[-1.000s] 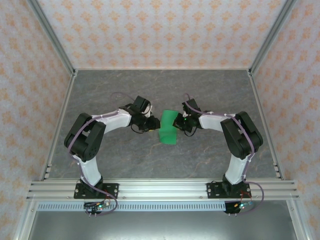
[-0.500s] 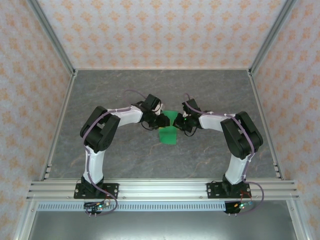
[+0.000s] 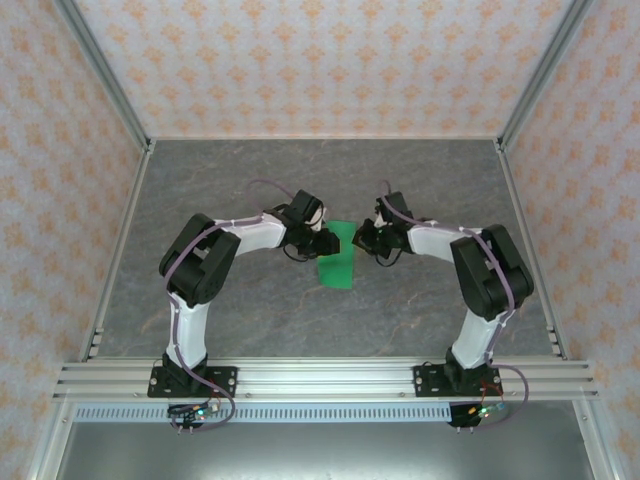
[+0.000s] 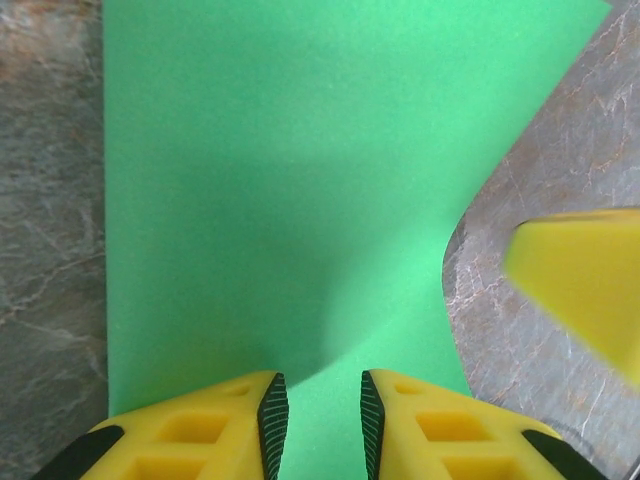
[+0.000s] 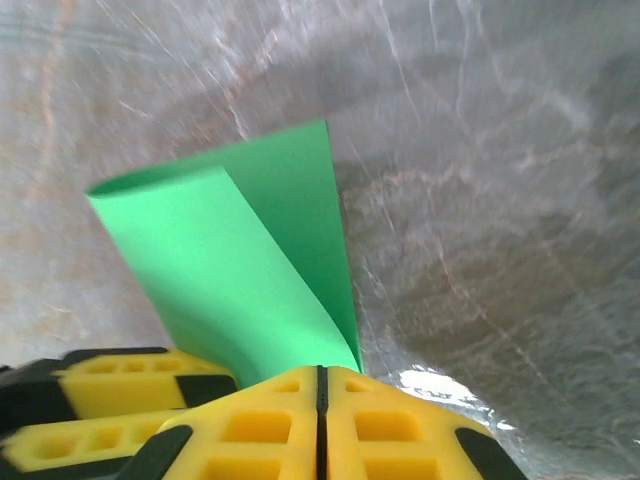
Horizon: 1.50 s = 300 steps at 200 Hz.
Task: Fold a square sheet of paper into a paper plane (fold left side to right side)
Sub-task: Hold the square sheet of paper at the center of the table, then first fold the square sheet of paper in half at the center of the table.
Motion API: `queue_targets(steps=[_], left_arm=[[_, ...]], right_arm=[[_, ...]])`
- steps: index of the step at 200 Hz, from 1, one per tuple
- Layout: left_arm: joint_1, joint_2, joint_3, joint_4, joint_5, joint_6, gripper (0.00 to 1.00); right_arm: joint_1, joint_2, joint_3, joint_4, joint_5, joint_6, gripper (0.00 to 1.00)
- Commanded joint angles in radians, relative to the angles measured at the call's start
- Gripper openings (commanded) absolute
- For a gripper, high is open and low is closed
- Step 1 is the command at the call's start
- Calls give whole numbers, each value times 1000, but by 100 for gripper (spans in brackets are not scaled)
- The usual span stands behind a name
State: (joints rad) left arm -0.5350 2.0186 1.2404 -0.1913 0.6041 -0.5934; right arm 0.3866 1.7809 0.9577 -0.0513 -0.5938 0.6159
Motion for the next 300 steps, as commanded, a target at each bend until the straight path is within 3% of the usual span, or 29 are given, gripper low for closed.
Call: queue_targets(steps=[1, 126, 203, 300], left_arm=[[-18, 17, -32, -80, -59, 24, 31], [-22, 13, -25, -97, -61, 35, 31], [-28, -13, -39, -105, -54, 53, 31], [-43, -103, -248, -10, -3, 69, 31]], right_arm=[[-2, -13, 69, 45, -52, -20, 10], [35, 209, 243, 26, -34, -9, 10], [39, 299, 349, -216, 80, -99, 10], [39, 333, 373, -296, 127, -118, 10]])
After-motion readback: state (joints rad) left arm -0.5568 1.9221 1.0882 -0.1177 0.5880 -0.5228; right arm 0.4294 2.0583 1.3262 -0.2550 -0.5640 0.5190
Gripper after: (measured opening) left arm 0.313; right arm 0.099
